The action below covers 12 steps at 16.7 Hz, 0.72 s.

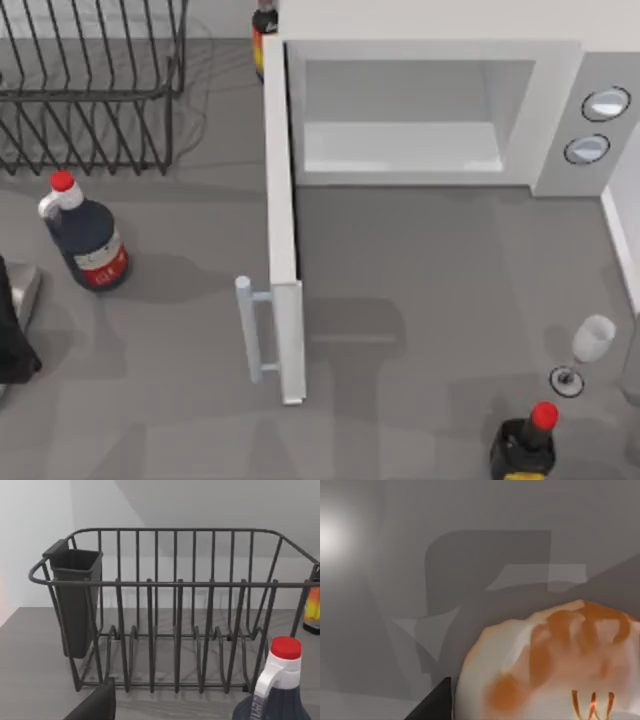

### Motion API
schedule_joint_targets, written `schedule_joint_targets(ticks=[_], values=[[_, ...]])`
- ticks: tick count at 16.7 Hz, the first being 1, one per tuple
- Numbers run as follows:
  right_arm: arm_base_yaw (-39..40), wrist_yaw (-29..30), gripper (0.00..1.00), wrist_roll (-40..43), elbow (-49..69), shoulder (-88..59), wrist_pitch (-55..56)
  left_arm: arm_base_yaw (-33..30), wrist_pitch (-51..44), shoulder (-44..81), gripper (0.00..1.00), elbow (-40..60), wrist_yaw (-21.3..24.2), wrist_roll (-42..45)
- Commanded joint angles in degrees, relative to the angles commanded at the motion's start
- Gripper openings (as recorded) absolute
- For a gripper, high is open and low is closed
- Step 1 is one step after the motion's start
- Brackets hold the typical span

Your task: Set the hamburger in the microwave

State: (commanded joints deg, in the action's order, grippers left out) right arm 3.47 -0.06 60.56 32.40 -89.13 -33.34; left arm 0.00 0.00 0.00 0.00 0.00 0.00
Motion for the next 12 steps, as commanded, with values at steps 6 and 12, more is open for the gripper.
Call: schedule_joint_targets(ticks=[6, 12], values=[[-0.03, -0.31, 0.0, -1.09, 2.81, 3.97, -6.37, 0.0, 0.0, 0.0, 1.0, 0.0, 0.0, 0.0], [-0.12, -0.26, 0.0, -0.48, 8.87, 7.24, -16.37, 0.0, 0.0, 0.0, 1.0, 0.0, 0.0, 0.0]])
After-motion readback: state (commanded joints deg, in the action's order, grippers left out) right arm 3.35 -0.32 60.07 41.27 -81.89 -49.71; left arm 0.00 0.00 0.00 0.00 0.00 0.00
